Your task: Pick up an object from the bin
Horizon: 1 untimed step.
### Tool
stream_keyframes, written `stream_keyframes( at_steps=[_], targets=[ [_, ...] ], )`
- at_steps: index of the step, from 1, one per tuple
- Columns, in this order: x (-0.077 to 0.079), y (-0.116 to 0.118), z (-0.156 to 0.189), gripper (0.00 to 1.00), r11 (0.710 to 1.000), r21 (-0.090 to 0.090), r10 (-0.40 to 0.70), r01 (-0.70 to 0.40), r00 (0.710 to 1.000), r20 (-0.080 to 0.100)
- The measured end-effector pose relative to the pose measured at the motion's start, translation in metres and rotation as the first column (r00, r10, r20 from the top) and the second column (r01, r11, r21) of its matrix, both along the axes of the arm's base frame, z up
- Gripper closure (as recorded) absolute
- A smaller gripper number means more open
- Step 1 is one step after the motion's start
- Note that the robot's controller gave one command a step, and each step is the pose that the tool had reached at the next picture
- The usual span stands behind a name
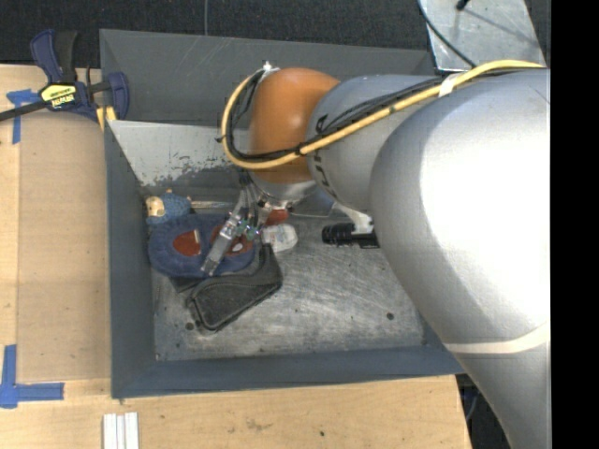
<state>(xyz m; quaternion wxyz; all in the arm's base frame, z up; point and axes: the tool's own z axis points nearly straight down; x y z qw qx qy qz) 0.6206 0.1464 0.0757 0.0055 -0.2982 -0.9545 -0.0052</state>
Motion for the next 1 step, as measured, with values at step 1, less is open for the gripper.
stream_keyframes(
  at_steps=[1],
  targets=[
    [0.0042,-0.0026,0.0039,1.0,1.0,-0.003,-0.003,0.003,1.0,0.014]
  ],
)
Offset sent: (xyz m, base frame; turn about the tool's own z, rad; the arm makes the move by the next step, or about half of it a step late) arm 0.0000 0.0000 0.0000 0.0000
